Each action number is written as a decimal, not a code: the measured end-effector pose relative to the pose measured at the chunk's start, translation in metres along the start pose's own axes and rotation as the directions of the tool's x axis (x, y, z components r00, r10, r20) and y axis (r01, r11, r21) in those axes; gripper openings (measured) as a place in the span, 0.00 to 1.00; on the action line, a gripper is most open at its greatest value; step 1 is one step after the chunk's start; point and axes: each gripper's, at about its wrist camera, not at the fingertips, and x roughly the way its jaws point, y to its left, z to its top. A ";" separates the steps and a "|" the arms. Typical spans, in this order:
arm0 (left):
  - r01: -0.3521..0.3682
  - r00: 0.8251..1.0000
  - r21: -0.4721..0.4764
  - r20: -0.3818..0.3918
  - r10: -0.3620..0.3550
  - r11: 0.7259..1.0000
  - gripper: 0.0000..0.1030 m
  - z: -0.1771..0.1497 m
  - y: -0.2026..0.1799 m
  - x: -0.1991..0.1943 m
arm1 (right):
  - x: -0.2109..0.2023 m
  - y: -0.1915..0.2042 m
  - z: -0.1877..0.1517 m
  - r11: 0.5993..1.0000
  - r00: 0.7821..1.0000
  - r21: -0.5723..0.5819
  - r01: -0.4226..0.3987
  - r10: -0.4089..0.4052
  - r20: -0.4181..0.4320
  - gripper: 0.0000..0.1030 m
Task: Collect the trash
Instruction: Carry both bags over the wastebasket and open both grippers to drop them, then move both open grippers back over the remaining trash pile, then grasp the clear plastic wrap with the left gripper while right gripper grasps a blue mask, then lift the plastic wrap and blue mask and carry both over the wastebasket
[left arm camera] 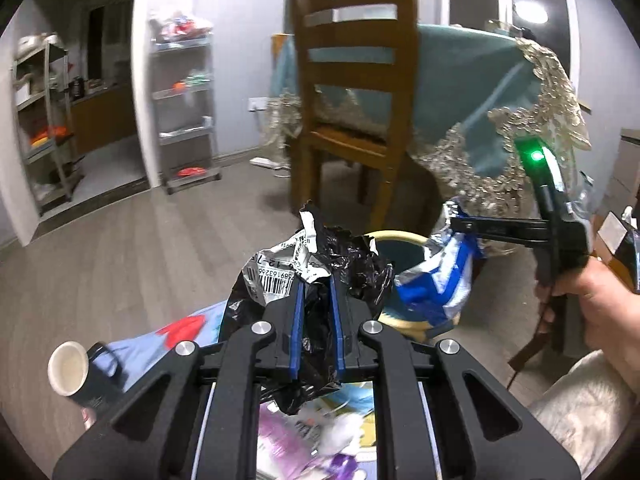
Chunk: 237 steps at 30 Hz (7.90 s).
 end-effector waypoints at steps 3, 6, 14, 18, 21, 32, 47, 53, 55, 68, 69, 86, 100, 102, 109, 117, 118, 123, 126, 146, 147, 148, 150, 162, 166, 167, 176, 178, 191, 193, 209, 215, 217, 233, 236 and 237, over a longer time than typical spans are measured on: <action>0.042 0.999 -0.007 -0.019 -0.042 0.999 0.11 0.011 -0.012 0.020 | 0.007 -0.015 0.008 0.999 0.999 0.008 0.052 -0.052 0.013 0.28; 0.084 0.995 0.010 -0.048 -0.084 0.996 0.11 0.018 -0.027 0.042 | 0.014 -0.025 0.016 0.996 0.996 -0.017 0.085 -0.085 0.031 0.28; 0.108 0.989 0.128 -0.113 -0.094 0.986 0.11 0.021 -0.065 0.096 | 0.033 -0.046 0.033 0.984 0.986 -0.082 0.157 -0.152 0.066 0.28; 0.115 0.983 0.110 -0.157 -0.097 0.987 0.11 0.023 -0.071 0.131 | 0.046 -0.055 0.037 0.976 0.981 -0.106 0.190 -0.184 0.056 0.28; 0.120 0.980 0.083 -0.167 -0.105 0.989 0.11 0.024 -0.076 0.151 | 0.055 -0.058 0.039 0.970 0.977 -0.120 0.212 -0.208 0.049 0.28; 0.123 0.982 0.066 -0.156 -0.111 0.990 0.11 0.034 -0.089 0.194 | 0.076 -0.052 0.037 0.954 0.966 -0.151 0.258 -0.259 0.016 0.29; 0.085 0.991 0.094 -0.108 -0.075 0.992 0.56 0.037 -0.087 0.179 | 0.066 -0.046 0.041 0.975 0.985 -0.139 0.174 -0.169 0.044 0.64; 0.035 0.997 0.073 -0.074 -0.030 0.997 0.73 0.040 -0.066 0.140 | 0.035 -0.031 0.042 0.983 0.991 -0.148 0.104 -0.089 0.103 0.88; 0.011 0.998 0.054 -0.059 -0.008 0.998 0.78 0.041 -0.056 0.121 | 0.018 -0.022 0.041 0.988 0.991 -0.143 0.065 -0.047 0.125 0.92; -0.138 0.990 -0.014 0.023 0.139 0.990 0.94 0.016 0.002 -0.020 | -0.067 0.015 -0.004 0.990 0.971 0.000 -0.142 0.140 0.192 0.95; -0.152 0.988 -0.019 0.025 0.152 0.988 0.94 0.011 0.007 -0.032 | -0.073 0.019 -0.010 0.989 0.971 -0.005 -0.146 0.144 0.193 0.95; -0.275 0.961 -0.145 0.004 0.278 0.951 0.94 -0.072 0.060 -0.132 | -0.112 0.076 -0.079 0.979 0.967 -0.076 -0.190 0.200 0.157 0.95; -0.350 0.936 -0.209 -0.118 0.332 0.913 0.94 -0.137 0.099 -0.116 | -0.083 0.112 -0.107 0.970 0.979 -0.141 -0.198 0.203 0.026 0.95; -0.353 0.934 -0.219 -0.147 0.326 0.910 0.94 -0.145 0.101 -0.107 | -0.074 0.115 -0.110 0.971 0.980 -0.138 -0.197 0.199 0.001 0.95; -0.403 0.907 -0.225 -0.228 0.354 0.887 0.94 -0.171 0.108 -0.077 | -0.043 0.125 -0.117 0.974 0.981 -0.130 -0.185 0.177 -0.075 0.95; -0.397 0.898 -0.274 -0.311 0.310 0.876 0.94 -0.192 0.117 -0.053 | -0.012 0.137 -0.124 0.973 0.979 -0.170 -0.159 0.132 -0.157 0.95; -0.398 0.896 -0.275 -0.319 0.308 0.875 0.94 -0.194 0.117 -0.049 | -0.011 0.139 -0.124 0.971 0.979 -0.177 -0.159 0.131 -0.157 0.95; -0.408 0.880 -0.263 -0.367 0.300 0.874 0.94 -0.205 0.117 -0.032 | -0.008 0.144 -0.124 0.968 0.976 -0.183 -0.171 0.141 -0.167 0.95; -0.411 0.870 -0.250 -0.395 0.295 0.877 0.94 -0.211 0.114 -0.022 | -0.006 0.141 -0.122 0.970 0.974 -0.167 -0.174 0.146 -0.172 0.95; -0.340 0.892 -0.179 -0.374 0.256 0.923 0.18 -0.194 0.101 -0.008 | 0.002 0.123 -0.117 0.979 0.968 -0.096 -0.177 0.156 -0.195 0.95; -0.334 0.898 -0.176 -0.357 0.257 0.926 0.18 -0.190 0.100 -0.010 | 0.002 0.121 -0.117 0.981 0.969 -0.092 -0.173 0.153 -0.195 0.95; -0.334 0.900 -0.173 -0.349 0.260 0.927 0.17 -0.187 0.101 -0.012 | 0.003 0.120 -0.117 0.982 0.969 -0.085 -0.169 0.150 -0.196 0.95; -0.330 0.909 -0.178 -0.325 0.261 0.927 0.17 -0.180 0.101 -0.016 | 0.005 0.116 -0.117 0.984 0.968 -0.064 -0.166 0.150 -0.203 0.95; -0.286 0.944 -0.234 -0.233 0.232 0.929 0.06 -0.157 0.111 -0.029 | 0.054 0.119 -0.141 0.991 0.942 -0.101 -0.086 0.048 -0.332 0.92; -0.278 0.945 -0.249 -0.243 0.218 0.928 0.04 -0.159 0.114 -0.026 | 0.075 0.126 -0.155 0.986 0.924 -0.148 -0.074 0.012 -0.383 0.76; -0.277 0.945 -0.251 -0.244 0.216 0.927 0.04 -0.159 0.115 -0.026 | 0.080 0.129 -0.157 0.985 0.921 -0.152 -0.076 0.011 -0.390 0.72; -0.330 0.916 -0.349 -0.343 0.208 0.877 0.05 -0.181 0.144 -0.014 | 0.087 0.136 -0.157 0.984 0.922 -0.134 -0.115 0.055 -0.382 0.17; -0.349 0.904 -0.367 -0.373 0.207 0.862 0.13 -0.188 0.152 -0.007 | 0.080 0.129 -0.149 0.989 0.935 -0.085 -0.118 0.082 -0.346 0.14; -0.425 0.827 -0.284 -0.508 0.241 0.859 0.56 -0.212 0.153 0.044 | 0.053 0.105 -0.120 0.977 0.964 0.102 -0.185 0.200 -0.174 0.10; -0.421 0.835 -0.301 -0.497 0.236 0.856 0.47 -0.212 0.156 0.041 | 0.053 0.107 -0.119 0.978 0.964 0.099 -0.183 0.199 -0.179 0.10; -0.256 0.964 -0.092 -0.101 0.247 0.962 0.34 -0.088 0.072 -0.033 | -0.022 0.092 -0.039 0.968 0.967 0.055 -0.243 0.246 -0.058 0.10; -0.188 0.982 -0.012 -0.011 0.188 0.982 0.34 -0.051 0.030 -0.043 | -0.048 0.048 0.000 0.979 0.979 -0.012 -0.206 0.206 0.010 0.10; -0.139 0.990 -0.018 0.013 0.139 0.990 0.34 -0.035 0.018 -0.044 | -0.048 0.026 0.001 0.985 0.985 -0.004 -0.171 0.171 0.033 0.10; 0.105 0.994 0.054 -0.040 -0.103 0.993 0.34 0.013 -0.072 0.049 | 0.019 -0.075 -0.009 0.960 0.989 0.256 -0.112 0.132 -0.063 0.10; 0.122 0.992 0.082 -0.054 -0.117 0.989 0.34 0.016 -0.082 0.067 | 0.025 -0.080 -0.009 0.962 0.989 0.253 -0.103 0.126 -0.076 0.10; 0.124 0.991 0.087 -0.058 -0.120 0.988 0.34 0.016 -0.084 0.070 | 0.027 -0.080 -0.010 0.962 0.989 0.250 -0.105 0.128 -0.078 0.10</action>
